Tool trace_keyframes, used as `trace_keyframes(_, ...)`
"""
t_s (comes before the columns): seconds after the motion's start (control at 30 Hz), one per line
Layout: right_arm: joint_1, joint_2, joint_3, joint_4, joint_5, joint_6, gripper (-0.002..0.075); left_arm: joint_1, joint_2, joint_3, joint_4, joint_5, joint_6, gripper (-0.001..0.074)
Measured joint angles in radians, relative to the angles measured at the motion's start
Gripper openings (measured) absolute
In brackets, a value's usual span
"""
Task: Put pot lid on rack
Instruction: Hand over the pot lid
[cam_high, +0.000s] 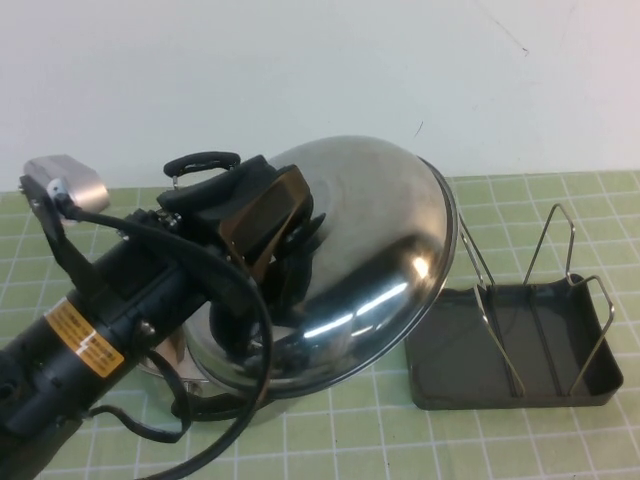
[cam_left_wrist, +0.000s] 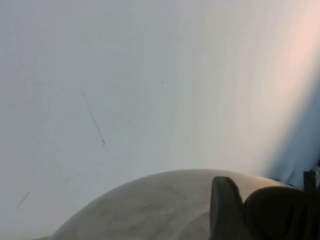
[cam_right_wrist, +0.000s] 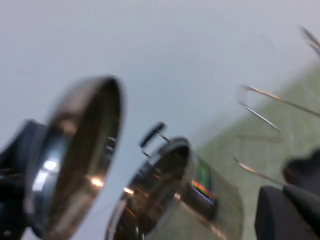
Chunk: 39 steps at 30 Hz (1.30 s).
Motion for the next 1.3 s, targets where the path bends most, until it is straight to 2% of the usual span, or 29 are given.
trace_keyframes(0.03, 0.004, 0.009, -0.018, 0.108, 0.007, -0.154, 0.0008, 0.000, 0.010, 0.000, 0.003, 0.000, 0.005, 0.0318)
trace_keyframes(0.1, 0.005, 0.061, -0.068, 0.217, 0.021, -0.319, 0.0005, 0.000, 0.026, 0.000, 0.007, -0.002, 0.010, 0.0318)
trace_keyframes(0.3, 0.007, 0.368, -0.207, 0.283, 0.242, -0.527, 0.0033, 0.000, 0.046, 0.000, 0.025, -0.002, 0.012, 0.0318)
trace_keyframes(0.43, 0.007, 0.598, -0.335, 0.283, 0.398, -0.549, 0.0169, 0.000, 0.046, 0.000, 0.027, -0.002, 0.009, 0.0318)
trace_keyframes(0.6, 0.007, 0.848, -0.483, 0.283, 0.554, -0.552, 0.0425, 0.000, 0.046, -0.018, 0.025, -0.002, -0.059, 0.0318)
trace_keyframes(0.7, 0.007, 0.982, -0.542, 0.283, 0.596, -0.552, 0.0484, 0.000, 0.046, -0.053, 0.030, -0.002, -0.132, 0.0318)
trace_keyframes(1.0, 0.017, 1.225, -0.714, 0.283, 0.697, -0.552, 0.0506, 0.000, 0.046, -0.127, 0.119, -0.008, -0.143, 0.0318)
trace_keyframes(1.3, 0.184, 1.336, -0.852, 0.283, 0.665, -0.552, 0.0507, 0.000, 0.046, -0.133, 0.146, -0.012, -0.123, 0.0318)
